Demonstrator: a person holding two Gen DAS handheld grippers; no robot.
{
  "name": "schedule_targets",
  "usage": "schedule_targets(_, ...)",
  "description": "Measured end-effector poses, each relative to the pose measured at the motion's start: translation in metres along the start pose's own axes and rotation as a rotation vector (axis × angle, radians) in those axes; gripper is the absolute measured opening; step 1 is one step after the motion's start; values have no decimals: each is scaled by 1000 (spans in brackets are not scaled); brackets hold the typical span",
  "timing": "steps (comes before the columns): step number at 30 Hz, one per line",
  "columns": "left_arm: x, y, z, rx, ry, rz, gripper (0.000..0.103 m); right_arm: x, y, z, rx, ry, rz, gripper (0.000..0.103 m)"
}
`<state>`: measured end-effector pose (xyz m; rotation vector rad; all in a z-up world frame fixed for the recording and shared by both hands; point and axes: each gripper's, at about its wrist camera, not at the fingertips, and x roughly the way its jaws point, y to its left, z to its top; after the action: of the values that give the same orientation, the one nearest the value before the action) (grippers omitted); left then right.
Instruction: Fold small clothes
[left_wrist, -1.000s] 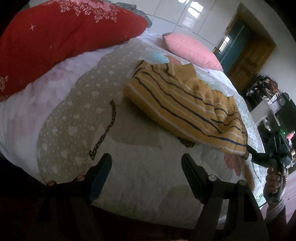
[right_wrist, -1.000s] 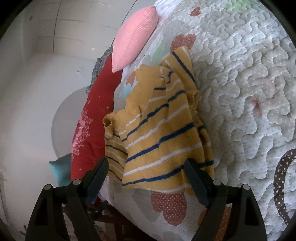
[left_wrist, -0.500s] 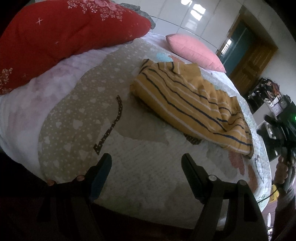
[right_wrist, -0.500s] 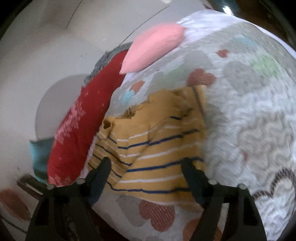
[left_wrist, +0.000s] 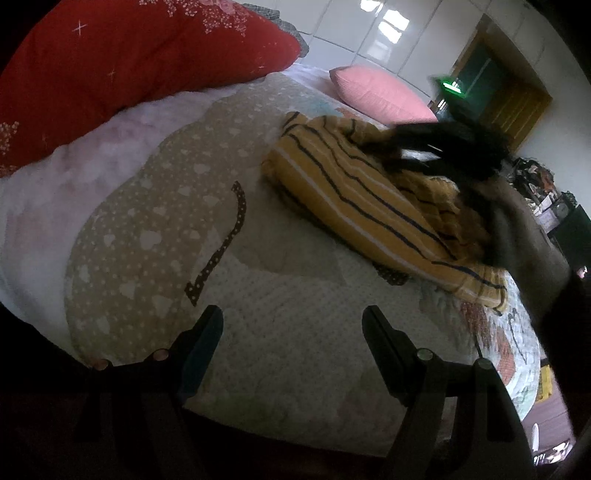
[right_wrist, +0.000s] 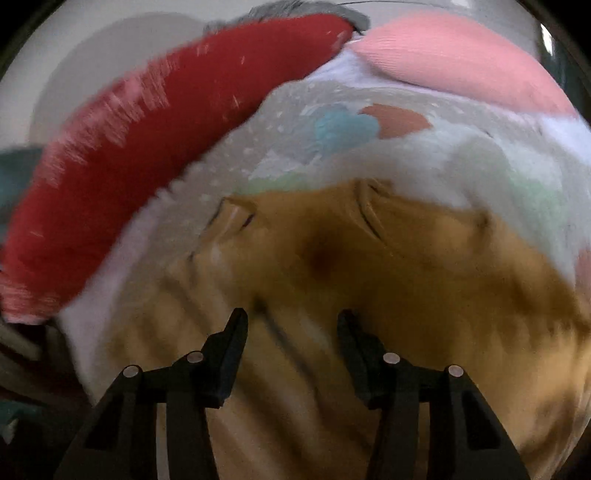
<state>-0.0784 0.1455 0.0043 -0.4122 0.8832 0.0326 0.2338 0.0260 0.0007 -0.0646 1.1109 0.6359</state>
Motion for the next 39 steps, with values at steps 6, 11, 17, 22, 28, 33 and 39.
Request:
schedule_targets(6,3,10,-2,-15,3,-12,77,60,33,47,-59,51,-104,58)
schedule_targets(11,-1,11,-3,-25,-4,-13,77,25,34,58,0,-5,7,64)
schedule_targets(17,5,8,8,-46,1,-77,81,-85,-30,7,143,-79,150,80)
schedule_targets(22,22,-1,43,-17,-41,-115,82,-153,-130,-77,329,-123,80,84)
schedule_targets(28,65,-9,92,-1,-36,-208,87,-165,-214,-179,600,-160,158,86)
schedule_targets(33,104,-3,115,-77,18,-278,90,-136,-231,-203,664,-201,285,87)
schedule_targets(39,130,-2,134,-133,45,-332,103,-112,-213,-169,561,-257,251,91)
